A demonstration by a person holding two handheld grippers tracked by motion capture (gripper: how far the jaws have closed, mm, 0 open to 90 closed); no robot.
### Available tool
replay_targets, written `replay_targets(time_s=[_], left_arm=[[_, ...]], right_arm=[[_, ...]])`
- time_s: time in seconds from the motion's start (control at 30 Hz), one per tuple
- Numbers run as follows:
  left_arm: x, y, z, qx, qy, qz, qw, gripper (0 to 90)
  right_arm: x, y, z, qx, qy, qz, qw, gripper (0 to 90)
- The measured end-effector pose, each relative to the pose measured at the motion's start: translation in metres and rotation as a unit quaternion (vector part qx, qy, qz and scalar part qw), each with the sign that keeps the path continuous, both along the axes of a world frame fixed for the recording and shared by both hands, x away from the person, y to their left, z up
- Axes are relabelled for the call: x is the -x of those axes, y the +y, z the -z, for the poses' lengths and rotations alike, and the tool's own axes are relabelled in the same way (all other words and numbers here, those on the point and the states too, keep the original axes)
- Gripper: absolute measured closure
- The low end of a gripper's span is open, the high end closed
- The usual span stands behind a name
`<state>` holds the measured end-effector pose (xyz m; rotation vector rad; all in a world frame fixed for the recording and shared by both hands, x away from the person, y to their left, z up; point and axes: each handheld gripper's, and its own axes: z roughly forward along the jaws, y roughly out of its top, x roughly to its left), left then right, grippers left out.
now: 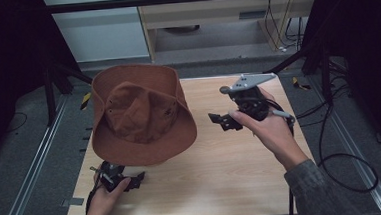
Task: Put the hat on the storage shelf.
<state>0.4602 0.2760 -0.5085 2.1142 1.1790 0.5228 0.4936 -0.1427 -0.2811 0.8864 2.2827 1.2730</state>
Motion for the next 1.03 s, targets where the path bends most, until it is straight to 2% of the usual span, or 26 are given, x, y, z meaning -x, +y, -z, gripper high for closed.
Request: replay_targets(time_s=[0.17,0.3,0.43,0.53,0.6,0.83,1.03], left_arm=[[0.0,0.0,0.0,0.0,0.0,0.0,1.0,0.0],[0.0,0.0,0.0,0.002,0.001,-0.001,1.0,0.0],[0.0,0.0,0.0,0.002,0.001,0.0,1.0,0.0],[0.0,0.0,0.0,0.002,0.001,-0.001,1.0,0.0],[0.0,0.0,0.0,0.002,0.001,-0.001,1.0,0.0],[0.0,0.0,0.0,0.001,0.002,-0.001,1.0,0.0],[0.0,0.0,0.0,0.002,0.001,-0.001,1.0,0.0]], right_arm=[[0.008,-0.027,0.037,0.032,0.017,0.023,0.9991,12.5],[0.012,-0.046,0.073,0.025,0.033,0.048,0.998,14.9],[0.016,-0.062,0.114,0.019,0.04,0.068,0.9967,15.4],[0.017,-0.067,0.137,0.033,0.049,0.082,0.9949,15.4],[0.016,-0.071,0.154,0.032,0.062,0.092,0.9933,15.4],[0.014,-0.085,0.197,0.016,0.095,0.135,0.9862,15.2],[0.014,-0.089,0.216,0.026,0.113,0.157,0.9807,13.8]])
